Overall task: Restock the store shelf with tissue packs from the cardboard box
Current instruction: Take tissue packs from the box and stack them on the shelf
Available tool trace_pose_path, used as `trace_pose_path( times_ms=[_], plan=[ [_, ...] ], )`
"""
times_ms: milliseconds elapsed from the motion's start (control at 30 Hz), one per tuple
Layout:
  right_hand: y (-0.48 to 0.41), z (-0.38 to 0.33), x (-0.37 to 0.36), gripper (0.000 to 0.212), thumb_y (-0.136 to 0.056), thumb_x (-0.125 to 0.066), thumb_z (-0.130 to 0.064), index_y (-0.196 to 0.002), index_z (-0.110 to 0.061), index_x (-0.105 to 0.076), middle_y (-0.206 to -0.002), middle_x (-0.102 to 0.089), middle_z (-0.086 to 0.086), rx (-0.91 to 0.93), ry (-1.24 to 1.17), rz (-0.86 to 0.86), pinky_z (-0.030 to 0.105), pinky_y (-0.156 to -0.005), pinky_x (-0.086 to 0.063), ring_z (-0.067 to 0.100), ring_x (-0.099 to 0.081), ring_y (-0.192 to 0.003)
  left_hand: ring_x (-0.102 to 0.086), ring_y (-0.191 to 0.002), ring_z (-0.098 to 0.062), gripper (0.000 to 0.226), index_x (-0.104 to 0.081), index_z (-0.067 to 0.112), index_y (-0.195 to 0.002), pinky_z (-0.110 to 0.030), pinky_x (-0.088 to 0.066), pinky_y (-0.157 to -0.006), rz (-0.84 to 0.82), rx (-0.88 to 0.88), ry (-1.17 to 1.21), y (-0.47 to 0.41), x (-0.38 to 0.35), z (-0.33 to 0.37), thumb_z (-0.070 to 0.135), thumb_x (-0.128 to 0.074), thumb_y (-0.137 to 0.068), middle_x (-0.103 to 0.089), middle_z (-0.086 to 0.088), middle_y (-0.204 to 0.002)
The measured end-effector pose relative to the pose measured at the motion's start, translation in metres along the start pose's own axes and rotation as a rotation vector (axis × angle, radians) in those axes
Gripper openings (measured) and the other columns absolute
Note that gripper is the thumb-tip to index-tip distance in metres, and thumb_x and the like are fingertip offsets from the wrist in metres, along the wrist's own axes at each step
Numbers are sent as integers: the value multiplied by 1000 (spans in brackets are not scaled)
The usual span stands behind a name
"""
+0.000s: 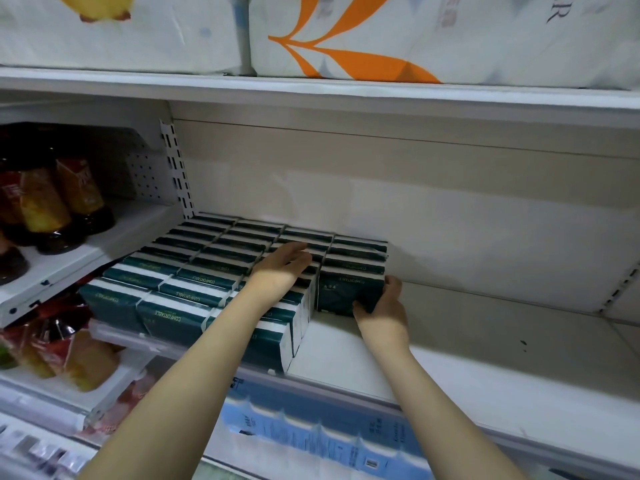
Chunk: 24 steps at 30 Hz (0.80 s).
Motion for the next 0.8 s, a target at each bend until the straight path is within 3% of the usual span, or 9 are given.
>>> trace_pose_path(
  times_ms=[167, 267, 367, 400, 467, 533, 600, 667, 800],
  plan=[
    [3, -5, -4, 67, -89, -64, -23, -140, -14, -21, -108, -67, 12, -32, 43, 24, 34, -65, -52, 25, -57, -72, -46, -111, -6, 40, -49, 29, -137, -22, -31, -92, -22, 15, -29, -1, 0, 7, 41, -49, -98, -52, 12, -128],
    [2, -7, -2, 88, -90, -63, -27, -152, -20, 0, -92, -61, 5, -70, 85, -23, 35, -68, -54, 25, -58, -72, -42, -128, -16, 44, -45, 24, -142, -25, -29, -97, -44, 45, -42, 0, 4, 17, 41, -43, -101, -44, 4, -145],
    [4, -10, 4, 104, -89, -67, -36, -153, -22, 13, -126, -56, 13, -107, -10, -86, 39, -87, -54, 31, -61, -103, -33, -140, -23, 48, -38, 17, -147, -33, -26, -112, -5, 75, -73, -5, 18, 36, 38, -37, -104, -34, -3, -155],
    [5, -12, 7, 104, -88, -67, -38, -153, -22, 12, -146, -44, 13, -109, -87, -66, 39, -97, -50, 33, -54, -121, -32, -141, -24, 47, -36, 14, -147, -34, -25, -113, -1, 80, -86, -3, 25, 40, 34, -36, -105, -33, -5, -156],
    [13, -17, 12, 97, -89, -66, -42, -155, -21, 2, -159, -24, 9, -60, -189, 27, 41, -109, -41, 31, -39, -138, -34, -139, -23, 46, -37, 12, -147, -32, -26, -111, 37, 53, -22, 5, 39, 46, 30, -39, -104, -36, -6, -153],
    [29, -29, 17, 84, -90, -63, -43, -154, -22, -13, -157, -28, 6, 29, -272, 124, 42, -108, -42, 30, -42, -136, -46, -123, -15, 41, -47, 17, -139, -28, -33, -101, 73, -26, 173, 28, 50, 43, 31, -46, -101, -51, 2, -135],
    [49, -46, 23, 67, -94, -59, -36, -150, -20, -26, -145, -40, -3, 116, -353, 184, 31, -106, -39, 20, -43, -132, -51, -111, -8, 33, -54, 19, -131, -23, -35, -92, 99, -81, 368, 62, 59, 35, 29, -49, -100, -57, 8, -121],
    [75, -63, 26, 53, -98, -56, -29, -146, -19, -35, -133, -41, -12, 187, -450, 195, 22, -105, -32, 7, -38, -128, -55, -112, -5, 27, -58, 18, -125, -18, -40, -90, 106, -165, 418, 89, 66, 25, 24, -46, -101, -61, 8, -120],
    [130, -84, 20, 41, -99, -54, -27, -138, -19, -48, -143, -48, -9, 207, -634, 167, 25, -112, -34, 7, -43, -133, -55, -118, 2, 28, -58, 23, -124, -14, -40, -99, 66, -253, 512, 140, 79, 6, 19, -41, -103, -62, 7, -128]
  ],
)
Point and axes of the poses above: each hand's wrist, its own y-axis away from the middle knuckle, its own x-axis out of the back of the hand, z = x × y, the point moved 1 cm from there along -y, towards the middle knuckle
